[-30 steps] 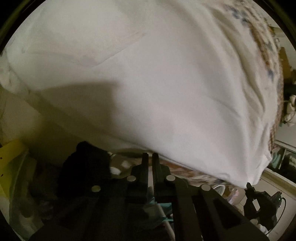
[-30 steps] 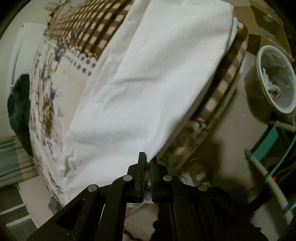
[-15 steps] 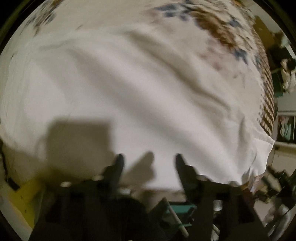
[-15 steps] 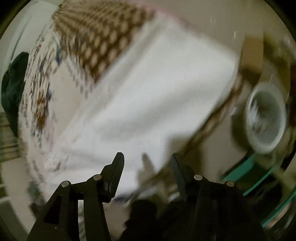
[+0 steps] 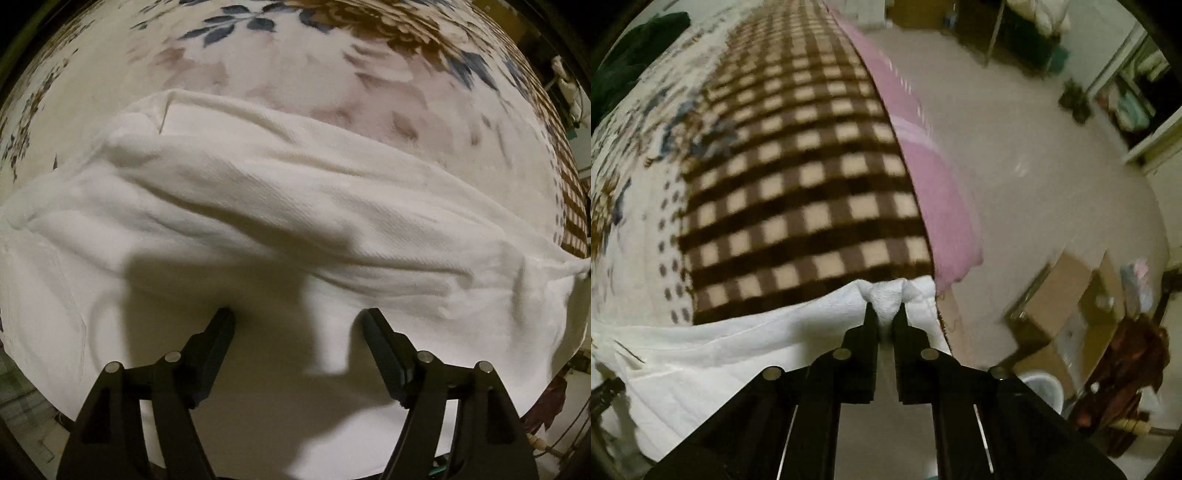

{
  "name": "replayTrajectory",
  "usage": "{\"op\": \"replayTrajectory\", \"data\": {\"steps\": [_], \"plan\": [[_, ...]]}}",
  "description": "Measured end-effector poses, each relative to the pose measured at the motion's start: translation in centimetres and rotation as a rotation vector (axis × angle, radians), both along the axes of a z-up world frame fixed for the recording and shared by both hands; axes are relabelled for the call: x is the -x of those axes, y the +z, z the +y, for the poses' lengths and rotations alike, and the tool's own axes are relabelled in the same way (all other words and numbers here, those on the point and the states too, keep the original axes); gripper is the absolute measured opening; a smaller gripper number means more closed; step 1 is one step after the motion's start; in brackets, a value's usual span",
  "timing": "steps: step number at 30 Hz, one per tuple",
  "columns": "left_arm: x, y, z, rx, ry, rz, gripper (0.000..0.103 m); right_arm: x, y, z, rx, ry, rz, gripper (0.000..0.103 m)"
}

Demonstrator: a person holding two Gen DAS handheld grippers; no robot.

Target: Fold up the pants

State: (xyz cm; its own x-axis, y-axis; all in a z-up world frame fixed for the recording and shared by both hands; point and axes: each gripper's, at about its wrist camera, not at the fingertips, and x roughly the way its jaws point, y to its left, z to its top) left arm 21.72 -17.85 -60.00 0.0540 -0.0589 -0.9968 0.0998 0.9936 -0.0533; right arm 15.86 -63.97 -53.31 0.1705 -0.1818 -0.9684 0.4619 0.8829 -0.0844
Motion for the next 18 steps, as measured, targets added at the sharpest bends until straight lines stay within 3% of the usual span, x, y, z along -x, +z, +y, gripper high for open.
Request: {"op": "replayTrajectory", "data": {"steps": [3, 6, 12, 14, 15, 16, 18], "plan": [[0.1, 0.1, -0.2, -0.001, 0.002, 0.011, 0.071, 1.3, 2.8, -0.4, 0.07, -0.062, -0.072, 0.005], [0.2, 0.5, -0.4, 0.0, 0.006, 0.017, 0.071, 2.8, 4.3, -1.3, 0.063, -0.133, -0.126, 0.005], [-1.1, 1.3, 0.2, 0.008, 0.014, 0.012, 0.071, 3.5, 2.5, -1.7, 0.045, -0.161, -0.093, 0.005], [-1.8, 1.8, -0.2, -0.001, -0.005, -0.019, 0.072, 3.0, 0.7, -2.4, -0.011, -0.184, -0.063, 0.008], [-2.2, 2.0, -0.2, -0.001, -0.009, -0.029, 0.072, 2.5, -0.6, -2.4, -0.037, -0.191, -0.041, 0.019], [-2.5, 2.2, -0.2, 0.004, -0.008, -0.032, 0.072, 2.2, -1.4, -2.9, -0.063, -0.201, -0.008, 0.039], [-3.2, 2.5, -0.2, 0.013, -0.009, -0.046, 0.072, 2.7, -1.9, -3.8, -0.106, -0.238, 0.005, 0.06]]}}
